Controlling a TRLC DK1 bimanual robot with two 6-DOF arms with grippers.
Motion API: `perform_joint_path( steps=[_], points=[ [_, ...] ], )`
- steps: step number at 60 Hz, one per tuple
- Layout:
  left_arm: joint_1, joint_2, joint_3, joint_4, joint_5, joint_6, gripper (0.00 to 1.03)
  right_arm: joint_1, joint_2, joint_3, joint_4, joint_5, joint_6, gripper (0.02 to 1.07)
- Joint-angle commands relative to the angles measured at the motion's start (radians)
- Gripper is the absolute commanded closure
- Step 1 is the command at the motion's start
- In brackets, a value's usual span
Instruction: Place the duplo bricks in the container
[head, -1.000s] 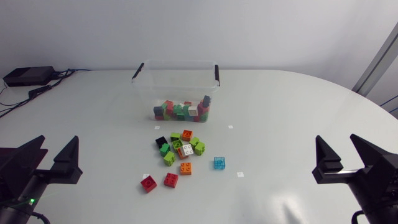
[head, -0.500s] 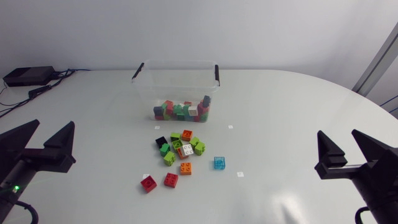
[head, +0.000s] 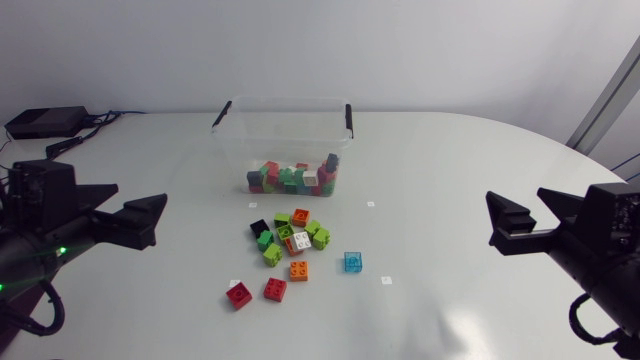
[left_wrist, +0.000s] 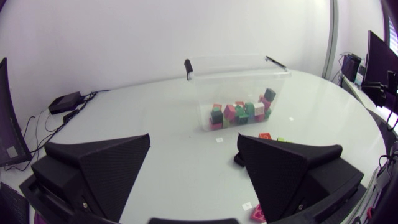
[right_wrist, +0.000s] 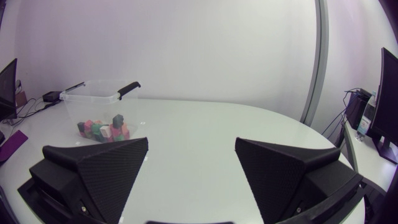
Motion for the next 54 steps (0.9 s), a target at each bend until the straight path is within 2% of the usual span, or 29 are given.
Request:
perform_joint_path(
  steps=[1, 6, 14, 19, 24, 29, 39, 49, 54],
  points=[
    [-0.014, 0.094, 0.067, -0.031, -0.005, 0.013, 0.07, 0.015, 0.061, 0.036, -0.012, 0.008, 0.032, 0.06],
    [-0.018, 0.187, 0.105, -0.062, -0.002, 0.013, 0.07, 0.029, 0.11, 0.053, -0.024, 0.011, 0.042, 0.06],
    [-0.048, 0.307, 0.167, -0.141, -0.002, 0.021, 0.07, 0.049, 0.197, 0.116, -0.115, 0.018, 0.049, 0.06],
    [-0.074, 0.401, 0.213, -0.201, -0.001, 0.084, 0.07, 0.055, 0.282, 0.183, -0.219, 0.018, 0.049, 0.06],
    [-0.098, 0.491, 0.262, -0.272, -0.001, 0.217, 0.07, 0.055, 0.349, 0.235, -0.282, 0.018, 0.042, 0.06],
    [-0.107, 0.531, 0.268, -0.283, 0.005, 0.245, 0.07, 0.058, 0.392, 0.264, -0.324, 0.011, 0.024, 0.06],
    [-0.15, 0.637, 0.293, -0.372, 0.021, 0.282, 0.08, 0.089, 0.481, 0.309, -0.4, -0.019, 0.009, 0.06],
    [-0.201, 0.691, 0.291, -0.404, 0.081, 0.314, 0.1, 0.136, 0.576, 0.361, -0.498, -0.05, -0.14, 0.06],
    [-0.235, 0.72, 0.299, -0.425, 0.09, 0.317, 0.13, 0.176, 0.644, 0.416, -0.606, -0.042, -0.266, 0.06]
  ],
)
